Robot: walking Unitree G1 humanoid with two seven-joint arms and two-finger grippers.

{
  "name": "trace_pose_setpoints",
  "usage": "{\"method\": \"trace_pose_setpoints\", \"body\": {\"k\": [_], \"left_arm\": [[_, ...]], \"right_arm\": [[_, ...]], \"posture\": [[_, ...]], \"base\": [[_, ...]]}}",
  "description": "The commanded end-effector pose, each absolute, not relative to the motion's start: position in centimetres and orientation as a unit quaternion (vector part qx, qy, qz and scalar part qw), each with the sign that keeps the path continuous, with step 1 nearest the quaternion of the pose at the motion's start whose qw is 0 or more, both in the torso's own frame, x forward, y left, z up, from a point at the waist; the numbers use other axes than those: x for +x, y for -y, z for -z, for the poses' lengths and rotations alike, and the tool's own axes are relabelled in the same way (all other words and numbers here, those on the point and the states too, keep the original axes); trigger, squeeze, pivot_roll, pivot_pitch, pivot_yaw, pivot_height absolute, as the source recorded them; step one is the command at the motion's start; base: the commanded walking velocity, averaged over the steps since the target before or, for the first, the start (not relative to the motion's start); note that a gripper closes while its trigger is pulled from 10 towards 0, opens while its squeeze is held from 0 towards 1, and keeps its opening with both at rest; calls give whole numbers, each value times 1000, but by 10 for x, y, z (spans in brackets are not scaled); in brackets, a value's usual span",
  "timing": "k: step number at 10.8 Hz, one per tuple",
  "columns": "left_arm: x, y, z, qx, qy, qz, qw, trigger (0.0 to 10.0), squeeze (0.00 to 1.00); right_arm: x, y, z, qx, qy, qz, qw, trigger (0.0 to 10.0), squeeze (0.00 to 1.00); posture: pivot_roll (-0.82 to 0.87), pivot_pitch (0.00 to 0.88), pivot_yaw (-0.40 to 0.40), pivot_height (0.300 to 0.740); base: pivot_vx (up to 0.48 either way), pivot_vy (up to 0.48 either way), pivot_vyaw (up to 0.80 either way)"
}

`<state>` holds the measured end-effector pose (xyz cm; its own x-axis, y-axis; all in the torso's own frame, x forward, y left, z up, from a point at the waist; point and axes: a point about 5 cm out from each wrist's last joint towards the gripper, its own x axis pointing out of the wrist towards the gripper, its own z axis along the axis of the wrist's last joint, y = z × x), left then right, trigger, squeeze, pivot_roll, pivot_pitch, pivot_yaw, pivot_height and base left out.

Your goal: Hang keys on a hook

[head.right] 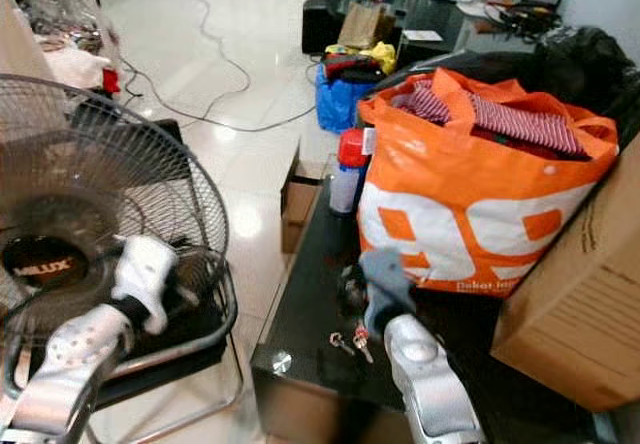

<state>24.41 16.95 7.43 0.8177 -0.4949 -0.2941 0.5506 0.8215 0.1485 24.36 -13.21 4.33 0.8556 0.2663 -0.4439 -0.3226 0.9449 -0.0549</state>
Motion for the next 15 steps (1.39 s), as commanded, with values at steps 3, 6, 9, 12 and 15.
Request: {"method": "trace_pose_setpoints", "body": {"k": [3,6,9,12,15], "left_arm": [[231,-163,-58,132,-198,407,882,10000,0],[225,-159,-52,135,-236,478,835,10000,0],[229,-157,-54,142,-235,490,827,10000,0],[228,-156,-53,138,-234,488,829,10000,0],[230,-156,-53,137,-235,488,829,10000,0]], "right_arm": [[245,121,-14,-110,-319,-222,915,10000,0],[253,118,3,-178,-345,-243,889,10000,0],[271,128,9,-265,-354,-248,862,6941,0],[277,133,8,-304,-361,-294,832,0,0],[279,142,9,-339,-379,-337,792,0,0]], "posture": [[-69,0,-49,740],[-74,0,-56,740],[-75,0,-67,740],[-74,0,-75,740],[-75,0,-75,740]], "base": [[0,0,0],[0,0,0],[0,0,0],[0,0,0],[0,0,0]]}}
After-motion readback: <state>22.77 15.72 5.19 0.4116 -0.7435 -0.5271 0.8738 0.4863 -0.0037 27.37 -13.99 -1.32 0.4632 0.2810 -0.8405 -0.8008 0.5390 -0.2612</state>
